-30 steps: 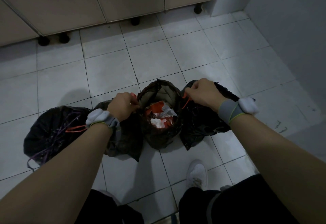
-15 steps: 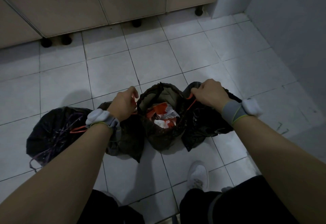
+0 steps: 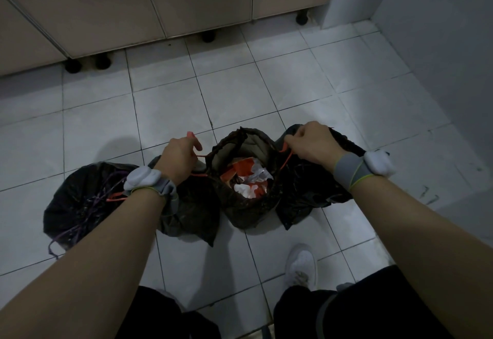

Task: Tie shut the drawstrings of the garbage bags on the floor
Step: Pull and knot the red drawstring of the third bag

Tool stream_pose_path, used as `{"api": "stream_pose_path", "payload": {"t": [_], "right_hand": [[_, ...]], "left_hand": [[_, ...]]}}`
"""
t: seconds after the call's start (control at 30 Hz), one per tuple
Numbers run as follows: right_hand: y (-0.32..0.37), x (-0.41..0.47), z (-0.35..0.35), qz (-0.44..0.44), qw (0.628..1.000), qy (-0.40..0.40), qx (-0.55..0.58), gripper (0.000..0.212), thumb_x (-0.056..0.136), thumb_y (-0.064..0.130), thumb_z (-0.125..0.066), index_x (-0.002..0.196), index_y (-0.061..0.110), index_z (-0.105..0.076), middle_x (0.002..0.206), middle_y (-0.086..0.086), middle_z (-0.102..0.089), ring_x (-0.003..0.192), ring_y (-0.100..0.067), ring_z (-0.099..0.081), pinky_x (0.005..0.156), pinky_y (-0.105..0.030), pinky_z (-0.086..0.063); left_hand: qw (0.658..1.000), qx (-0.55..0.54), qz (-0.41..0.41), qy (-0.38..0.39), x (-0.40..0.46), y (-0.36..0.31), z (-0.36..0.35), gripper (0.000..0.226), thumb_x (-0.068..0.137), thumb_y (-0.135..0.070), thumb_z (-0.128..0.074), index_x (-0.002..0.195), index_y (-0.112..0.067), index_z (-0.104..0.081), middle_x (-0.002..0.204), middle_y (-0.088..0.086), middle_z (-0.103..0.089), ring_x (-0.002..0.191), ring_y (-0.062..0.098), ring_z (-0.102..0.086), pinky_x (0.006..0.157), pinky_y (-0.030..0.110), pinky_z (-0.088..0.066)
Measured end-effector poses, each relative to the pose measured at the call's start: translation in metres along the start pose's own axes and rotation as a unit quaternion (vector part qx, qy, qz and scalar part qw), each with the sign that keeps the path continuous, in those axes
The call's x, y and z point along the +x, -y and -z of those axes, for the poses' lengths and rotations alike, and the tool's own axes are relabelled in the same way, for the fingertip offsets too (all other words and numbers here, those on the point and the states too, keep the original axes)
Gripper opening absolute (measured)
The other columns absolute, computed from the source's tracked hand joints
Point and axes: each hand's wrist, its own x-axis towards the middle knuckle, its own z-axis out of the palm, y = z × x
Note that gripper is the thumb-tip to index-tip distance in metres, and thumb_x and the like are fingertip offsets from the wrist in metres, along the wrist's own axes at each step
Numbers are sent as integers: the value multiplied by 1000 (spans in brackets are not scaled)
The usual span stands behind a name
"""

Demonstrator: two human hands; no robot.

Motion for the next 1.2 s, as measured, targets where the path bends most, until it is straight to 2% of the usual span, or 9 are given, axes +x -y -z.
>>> {"api": "stream_pose_path", "payload": {"t": [0.1,0.23,0.4,0.47,0.53,0.63,0.77,0.97,1.2], "right_hand": [[0,2,-4,7,1000,-1,8,39,75,34,-67,79,-4,-74,59,-5,-62,58,-20,-62,69,-36,-60],[5,-2,-9,29,999,2,17,31,84,33,-65,77,4,-76,70,-4,-70,66,-14,-62,59,-19,-49],[11,-7,-11,91,995,30,37,26,91,32,-64,85,12,-79,119,-3,-72,113,-18,-64,95,-19,-42],[13,-9,-13,114,989,54,71,23,92,28,-65,86,11,-80,131,1,-67,117,-15,-63,100,-19,-40],[13,-9,-17,117,983,94,108,22,93,24,-65,84,11,-79,123,3,-72,112,-11,-65,103,-24,-45],[12,-9,-21,112,977,118,136,21,94,29,-66,90,13,-79,102,3,-77,104,-8,-68,102,-29,-50],[13,-10,-25,121,967,130,180,18,95,25,-68,96,10,-77,88,4,-79,90,-5,-72,92,-21,-50],[18,-11,-27,138,946,151,251,16,94,7,-68,107,0,-74,95,-11,-79,92,-21,-77,90,-32,-61],[25,-10,-27,147,955,105,234,15,91,17,-74,103,12,-79,90,-8,-79,83,-26,-76,81,-39,-63]], "left_hand": [[1000,23,0,0,1,-2,2,21,96,-10,-66,113,-5,-78,110,20,-74,108,39,-66,92,41,-54],[1000,27,9,7,1,-5,4,27,95,-22,-67,99,2,-78,108,23,-66,102,39,-66,88,42,-55],[999,-28,-11,19,2,-13,5,36,93,-42,-68,79,-12,-81,139,13,-59,136,25,-51,104,35,-44],[995,-95,-16,26,2,-18,7,31,91,-41,-72,68,-20,-77,149,-1,-55,126,19,-62,105,32,-47],[983,-176,-26,46,2,-23,7,27,88,-36,-74,65,-20,-75,146,-12,-59,104,14,-74,101,41,-57],[966,-242,-53,71,-1,-30,8,25,90,-38,-74,71,-23,-78,120,-19,-75,107,4,-71,102,45,-57],[953,-283,-76,79,-4,-42,7,17,92,-43,-75,90,-28,-82,97,-18,-79,94,-4,-72,99,34,-56],[934,-340,-90,62,-2,-55,1,26,95,-8,-73,119,-14,-78,109,-4,-79,103,4,-75,103,35,-59],[922,-363,-120,56,-3,-62,-3,60,80,-10,-88,136,-24,-70,117,-2,-78,111,11,-73,99,38,-61]]}}
